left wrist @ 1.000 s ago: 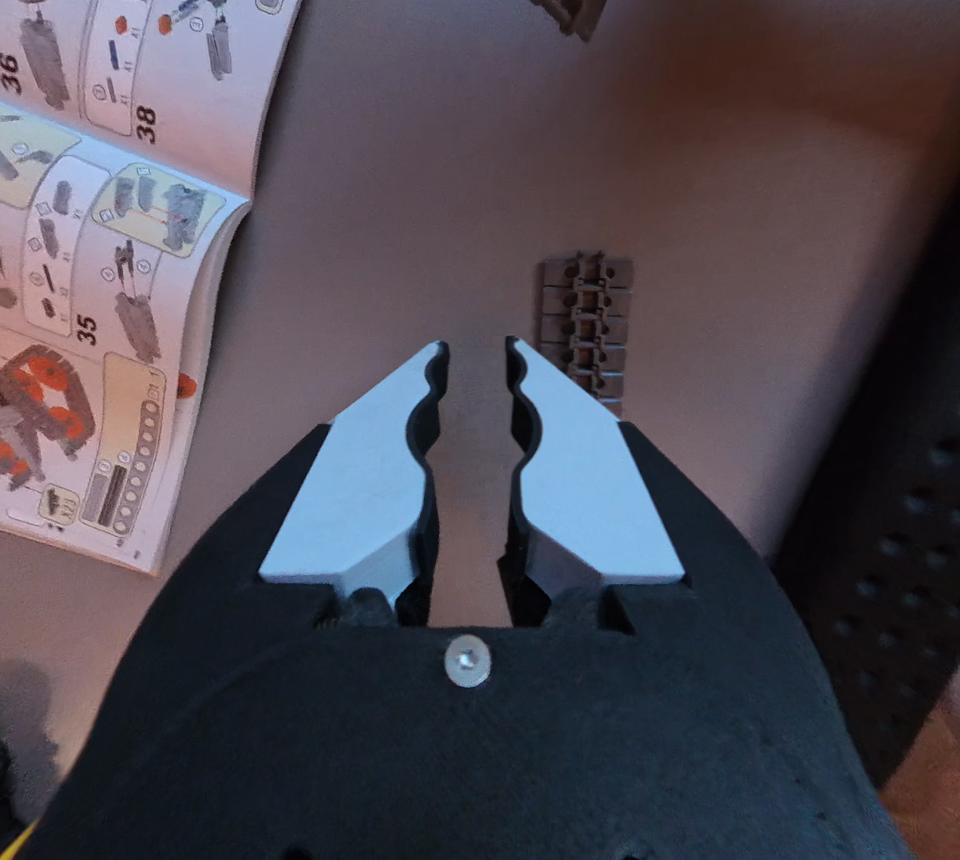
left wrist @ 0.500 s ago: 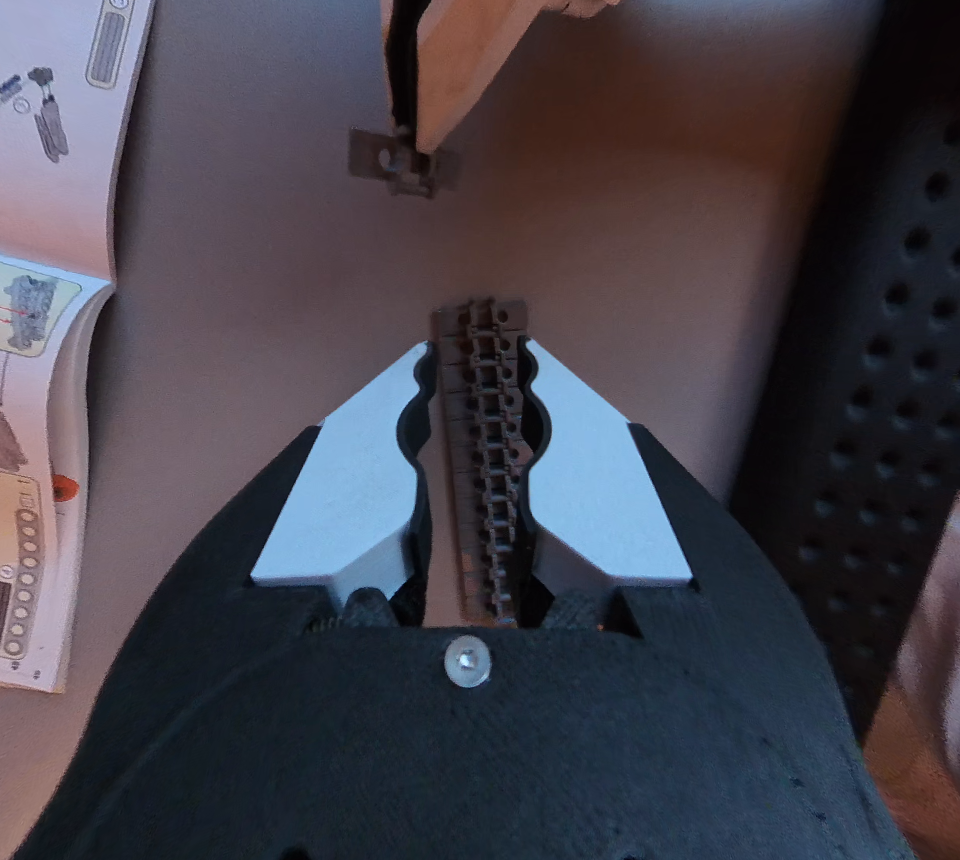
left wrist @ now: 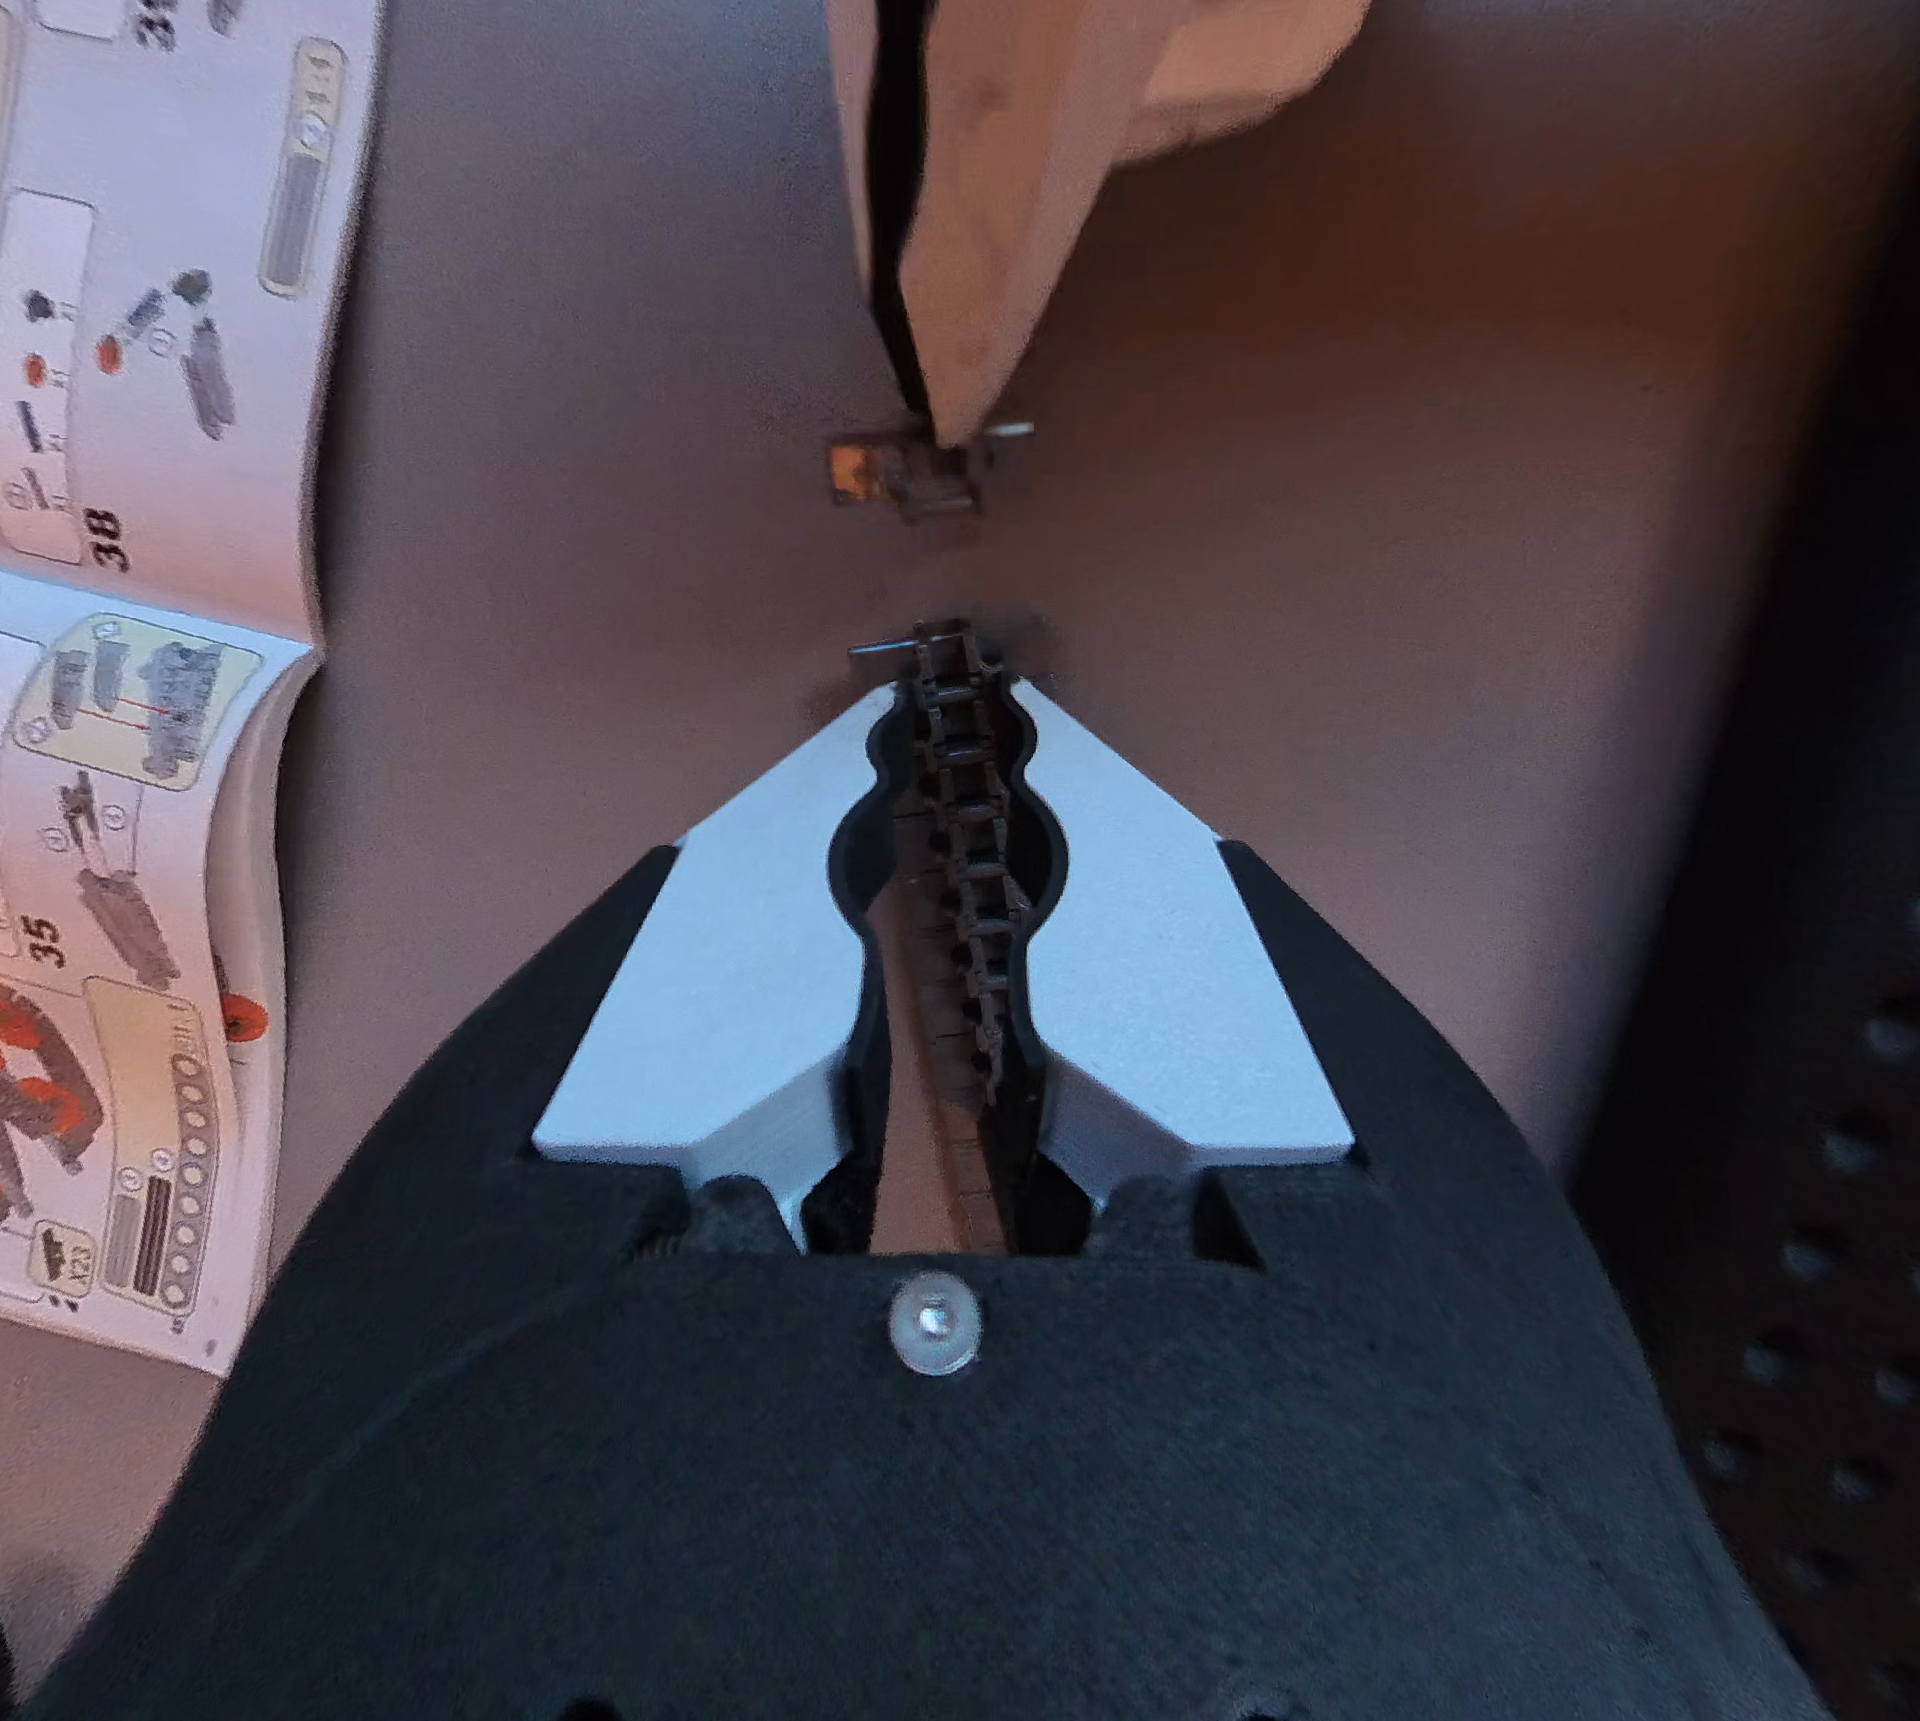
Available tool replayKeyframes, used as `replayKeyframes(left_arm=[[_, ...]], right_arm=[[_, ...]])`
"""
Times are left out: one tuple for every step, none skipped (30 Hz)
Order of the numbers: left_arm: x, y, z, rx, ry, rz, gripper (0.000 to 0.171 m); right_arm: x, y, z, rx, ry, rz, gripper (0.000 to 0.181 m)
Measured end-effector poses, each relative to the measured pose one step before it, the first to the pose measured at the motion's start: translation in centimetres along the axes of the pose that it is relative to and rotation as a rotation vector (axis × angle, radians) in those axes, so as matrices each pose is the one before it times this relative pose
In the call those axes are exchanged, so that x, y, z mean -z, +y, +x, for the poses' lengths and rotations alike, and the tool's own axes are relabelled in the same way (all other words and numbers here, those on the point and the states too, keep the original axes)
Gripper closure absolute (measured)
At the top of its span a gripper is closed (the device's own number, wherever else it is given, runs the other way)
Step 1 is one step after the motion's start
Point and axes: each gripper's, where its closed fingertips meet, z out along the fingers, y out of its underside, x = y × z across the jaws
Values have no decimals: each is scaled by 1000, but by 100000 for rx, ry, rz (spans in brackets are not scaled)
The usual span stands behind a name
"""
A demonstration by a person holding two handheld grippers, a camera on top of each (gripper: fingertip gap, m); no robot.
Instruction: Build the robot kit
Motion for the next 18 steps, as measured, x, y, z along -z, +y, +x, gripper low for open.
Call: replayKeyframes(left_arm=[[271,-391,71,605,789,2436,159],[327,-425,58,573,681,2665,159],[341,-502,-55,552,-105,3102,159],[324,-605,-81,389,-329,3702,159],[251,-610,-39,522,-195,3800,159],[140,-534,77,630,533,3290,159],[16,-332,217,527,1262,2079,159],[-121,-142,143,636,876,993,159],[-235,60,184,345,1429,-58,159],[-272,261,127,-51,1422,-1155,158],[-238,193,-179,206,203,-568,148],[-135,166,-111,690,1359,-35,138],[-3,78,168,860,4028,708,132],[50,73,177,1256,4996,1398,131],[10,285,63,2093,5327,707,129],[-35,330,97,2445,6033,420,128],[-89,260,69,2578,5696,1324,127],[-144,175,-271,2937,3458,1527,127]], right_arm=[[-171,287,243,-1669,1280,-1620,179],[-95,147,275,-1325,1532,-766,179],[-27,61,190,-1457,792,-51,179],[-49,0,-28,-1570,-1006,293,179],[-130,-20,-198,-1489,-2490,290,179],[-208,49,-350,-986,-3508,-346,179],[-225,149,-275,-665,-3111,-1086,179],[-199,187,-28,-107,-1472,-1280,179],[-143,176,69,487,-599,-1238,179],[-82,112,-87,502,-1385,-783,179],[-6,72,-80,469,-1089,-496,179],[25,65,44,548,-170,-316,179],[27,-5,-28,276,-531,178,179],[-3,-6,-29,251,-413,99,179],[-18,0,-25,135,-366,-7,179],[-33,12,-40,71,-441,-100,179],[-52,22,-56,354,-327,-267,179],[-66,21,-75,862,-202,-373,179]])
